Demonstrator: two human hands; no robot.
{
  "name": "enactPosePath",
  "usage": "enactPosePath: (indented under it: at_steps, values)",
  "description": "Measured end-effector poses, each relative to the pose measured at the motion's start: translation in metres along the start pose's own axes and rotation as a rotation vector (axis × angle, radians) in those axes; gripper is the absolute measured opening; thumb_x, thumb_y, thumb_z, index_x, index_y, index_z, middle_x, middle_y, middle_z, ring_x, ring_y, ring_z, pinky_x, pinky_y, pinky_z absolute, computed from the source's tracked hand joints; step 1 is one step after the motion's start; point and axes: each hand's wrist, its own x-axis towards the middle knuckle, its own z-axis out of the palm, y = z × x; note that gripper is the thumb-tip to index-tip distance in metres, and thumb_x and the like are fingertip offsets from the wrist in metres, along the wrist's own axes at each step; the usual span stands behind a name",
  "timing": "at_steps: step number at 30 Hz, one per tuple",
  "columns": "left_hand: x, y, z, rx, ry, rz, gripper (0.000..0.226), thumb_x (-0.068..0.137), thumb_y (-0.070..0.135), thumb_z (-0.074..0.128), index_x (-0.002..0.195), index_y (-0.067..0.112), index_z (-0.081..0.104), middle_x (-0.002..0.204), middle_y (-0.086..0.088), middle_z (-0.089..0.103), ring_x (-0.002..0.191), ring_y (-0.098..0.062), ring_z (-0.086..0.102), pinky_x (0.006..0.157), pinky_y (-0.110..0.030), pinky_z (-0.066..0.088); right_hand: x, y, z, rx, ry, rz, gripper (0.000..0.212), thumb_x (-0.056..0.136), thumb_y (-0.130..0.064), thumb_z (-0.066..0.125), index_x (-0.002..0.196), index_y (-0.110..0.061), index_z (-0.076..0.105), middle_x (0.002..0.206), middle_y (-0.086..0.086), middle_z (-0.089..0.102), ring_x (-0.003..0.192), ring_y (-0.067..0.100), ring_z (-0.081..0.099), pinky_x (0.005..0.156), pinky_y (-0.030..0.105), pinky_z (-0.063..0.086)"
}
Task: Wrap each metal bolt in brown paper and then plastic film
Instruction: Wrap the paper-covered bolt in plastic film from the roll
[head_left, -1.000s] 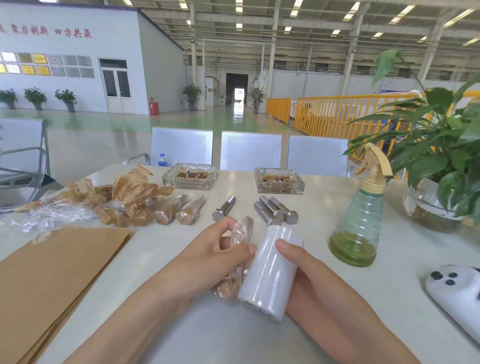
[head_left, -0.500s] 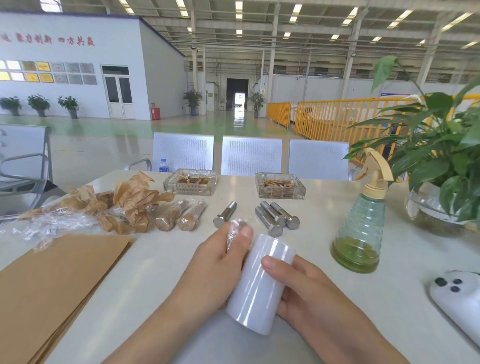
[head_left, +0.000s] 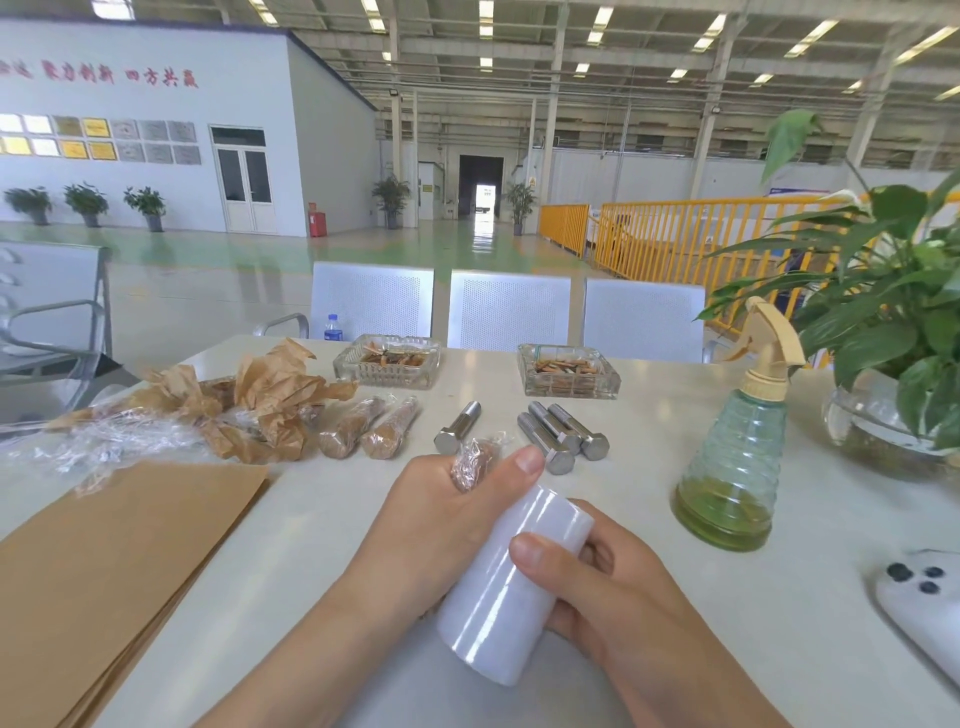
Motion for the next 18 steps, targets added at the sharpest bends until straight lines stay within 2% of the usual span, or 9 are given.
enactPosePath:
  at_steps: [3, 8, 10, 12, 15, 18]
  values:
    - [0.000, 0.002, 0.000, 0.030, 0.024, 0.067, 0.076, 0.075, 0.070, 0.074, 0.069, -0.001, 0.048, 0.062, -0.010, 0.051, 0.057, -0.017, 0.048, 0.053, -0.029, 0.041, -0.001, 0.000, 0.001, -0.065, 0.042, -0.054, 0.046, 0.070, -0.034, 0.084, 0.113, -0.022, 0.073, 0.116, 0.011, 0.074, 0.111, 0.027, 0.071, 0.097, 0.047, 0.055]
    - [-0.006, 0.009, 0.002, 0.076, 0.144, 0.178, 0.073, 0.072, 0.069, 0.077, 0.060, 0.012, 0.033, 0.056, -0.002, 0.033, 0.052, -0.016, 0.032, 0.047, -0.025, 0.028, -0.003, 0.001, 0.003, -0.101, 0.048, -0.124, 0.041, 0.071, -0.032, 0.083, 0.110, -0.025, 0.074, 0.112, 0.008, 0.076, 0.109, 0.023, 0.072, 0.099, 0.048, 0.054]
    - [-0.007, 0.010, 0.003, 0.201, 0.248, 0.249, 0.070, 0.072, 0.062, 0.078, 0.058, 0.015, 0.029, 0.053, 0.006, 0.026, 0.051, -0.012, 0.025, 0.045, -0.022, 0.022, -0.003, -0.001, 0.000, -0.210, 0.120, -0.177, 0.045, 0.065, -0.037, 0.084, 0.107, -0.033, 0.072, 0.105, 0.001, 0.077, 0.101, 0.018, 0.073, 0.087, 0.036, 0.058]
    - [-0.009, 0.008, 0.000, 0.347, 0.334, 0.291, 0.068, 0.073, 0.053, 0.081, 0.059, 0.013, 0.029, 0.051, 0.010, 0.022, 0.050, -0.009, 0.021, 0.043, -0.020, 0.017, -0.003, -0.003, -0.007, -0.401, 0.214, -0.227, 0.050, 0.061, -0.039, 0.083, 0.108, -0.040, 0.067, 0.099, -0.008, 0.076, 0.092, 0.011, 0.072, 0.076, 0.024, 0.054]
    - [-0.006, 0.002, -0.006, 0.378, 0.325, 0.183, 0.065, 0.078, 0.052, 0.080, 0.059, 0.016, 0.029, 0.051, 0.009, 0.024, 0.048, -0.010, 0.023, 0.042, -0.020, 0.019, -0.003, -0.003, -0.016, -0.349, 0.218, -0.237, 0.049, 0.061, -0.038, 0.083, 0.107, -0.039, 0.068, 0.098, -0.007, 0.076, 0.091, 0.011, 0.072, 0.070, 0.022, 0.054]
    - [-0.001, -0.001, -0.015, 0.121, 0.269, -0.083, 0.055, 0.085, 0.055, 0.071, 0.053, 0.021, 0.043, 0.052, -0.004, 0.045, 0.039, -0.016, 0.038, 0.038, -0.020, 0.030, -0.001, -0.003, -0.015, -0.332, 0.243, -0.279, 0.050, 0.060, -0.039, 0.083, 0.107, -0.040, 0.068, 0.100, -0.008, 0.076, 0.092, 0.009, 0.073, 0.070, 0.016, 0.054]
